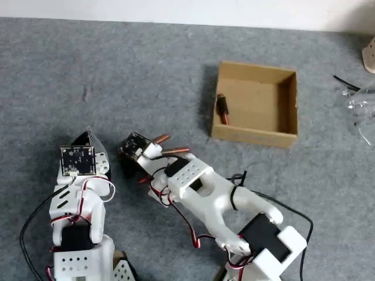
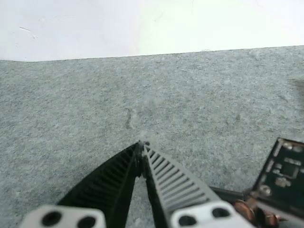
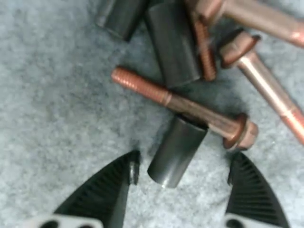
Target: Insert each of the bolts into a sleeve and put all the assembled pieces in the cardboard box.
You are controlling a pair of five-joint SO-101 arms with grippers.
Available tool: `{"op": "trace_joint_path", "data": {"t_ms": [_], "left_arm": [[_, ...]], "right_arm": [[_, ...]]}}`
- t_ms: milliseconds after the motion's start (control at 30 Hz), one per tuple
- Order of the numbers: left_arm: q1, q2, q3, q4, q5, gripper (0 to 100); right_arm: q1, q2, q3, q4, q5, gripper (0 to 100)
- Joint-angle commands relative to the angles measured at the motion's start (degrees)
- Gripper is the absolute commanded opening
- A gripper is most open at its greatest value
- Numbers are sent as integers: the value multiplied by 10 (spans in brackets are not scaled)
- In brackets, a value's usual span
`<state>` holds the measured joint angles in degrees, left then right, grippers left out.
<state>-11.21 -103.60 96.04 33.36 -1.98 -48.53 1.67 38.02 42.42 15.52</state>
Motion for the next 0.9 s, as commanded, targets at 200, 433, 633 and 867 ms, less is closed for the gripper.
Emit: {"op": "trace_joint_path", "data": {"t_ms": [200, 433, 633, 867], "left_arm": [[-4, -4, 11, -15, 2, 7], [-4, -4, 11, -15, 2, 7], [-4, -4, 11, -14, 2, 7], [-4, -4, 11, -15, 1, 7]], "right_arm": [[15, -5, -3, -36, -118, 249], [20, -5, -3, -36, -115, 6], [64, -49, 1, -33, -115, 4], [99, -306, 119, -24, -114, 4]]}}
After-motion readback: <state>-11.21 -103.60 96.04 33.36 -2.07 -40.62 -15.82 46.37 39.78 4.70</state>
